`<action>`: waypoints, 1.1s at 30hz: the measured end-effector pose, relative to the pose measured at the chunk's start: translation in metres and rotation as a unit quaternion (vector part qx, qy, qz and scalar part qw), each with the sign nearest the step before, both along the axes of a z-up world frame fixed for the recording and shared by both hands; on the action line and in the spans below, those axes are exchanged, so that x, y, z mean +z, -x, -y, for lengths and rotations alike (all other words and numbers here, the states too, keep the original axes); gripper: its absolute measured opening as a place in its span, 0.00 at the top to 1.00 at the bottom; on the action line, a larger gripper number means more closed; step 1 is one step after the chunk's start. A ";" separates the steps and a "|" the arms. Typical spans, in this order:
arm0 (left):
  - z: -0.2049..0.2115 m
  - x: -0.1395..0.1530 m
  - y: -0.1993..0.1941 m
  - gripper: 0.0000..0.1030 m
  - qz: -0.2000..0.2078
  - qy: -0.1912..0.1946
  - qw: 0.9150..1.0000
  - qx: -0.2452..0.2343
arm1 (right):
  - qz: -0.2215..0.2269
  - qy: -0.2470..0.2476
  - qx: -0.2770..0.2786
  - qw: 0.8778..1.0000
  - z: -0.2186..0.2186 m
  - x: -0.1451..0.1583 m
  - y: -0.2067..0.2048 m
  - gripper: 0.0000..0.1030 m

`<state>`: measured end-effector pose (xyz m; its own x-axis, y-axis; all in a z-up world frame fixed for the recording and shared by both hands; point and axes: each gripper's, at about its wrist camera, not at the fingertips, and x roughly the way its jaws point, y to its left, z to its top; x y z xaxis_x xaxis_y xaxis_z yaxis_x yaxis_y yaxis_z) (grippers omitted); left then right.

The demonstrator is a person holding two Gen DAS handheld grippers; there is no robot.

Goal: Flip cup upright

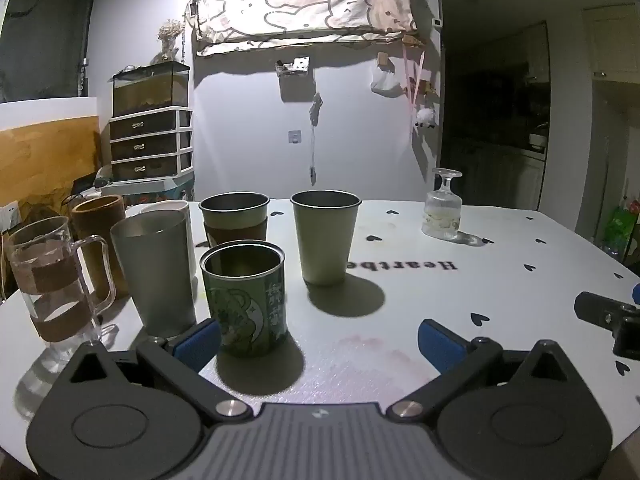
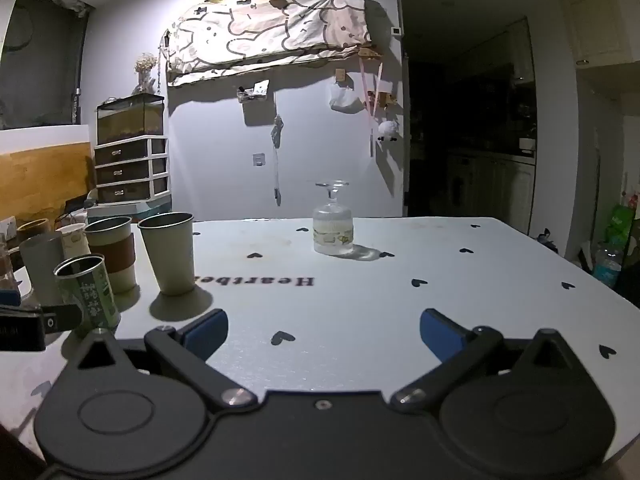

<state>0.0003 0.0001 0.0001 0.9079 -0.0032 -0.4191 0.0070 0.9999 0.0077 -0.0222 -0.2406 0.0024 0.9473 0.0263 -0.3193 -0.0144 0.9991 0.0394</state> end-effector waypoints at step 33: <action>-0.003 -0.004 0.000 0.00 0.000 -0.001 1.000 -0.001 | -0.005 0.001 0.011 1.000 -0.005 -0.001 -0.002 0.00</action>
<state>0.0007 0.0029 -0.0038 0.9075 -0.0035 -0.4200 0.0087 0.9999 0.0106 -0.0201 -0.2358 0.0009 0.9433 0.0461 -0.3287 -0.0355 0.9986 0.0381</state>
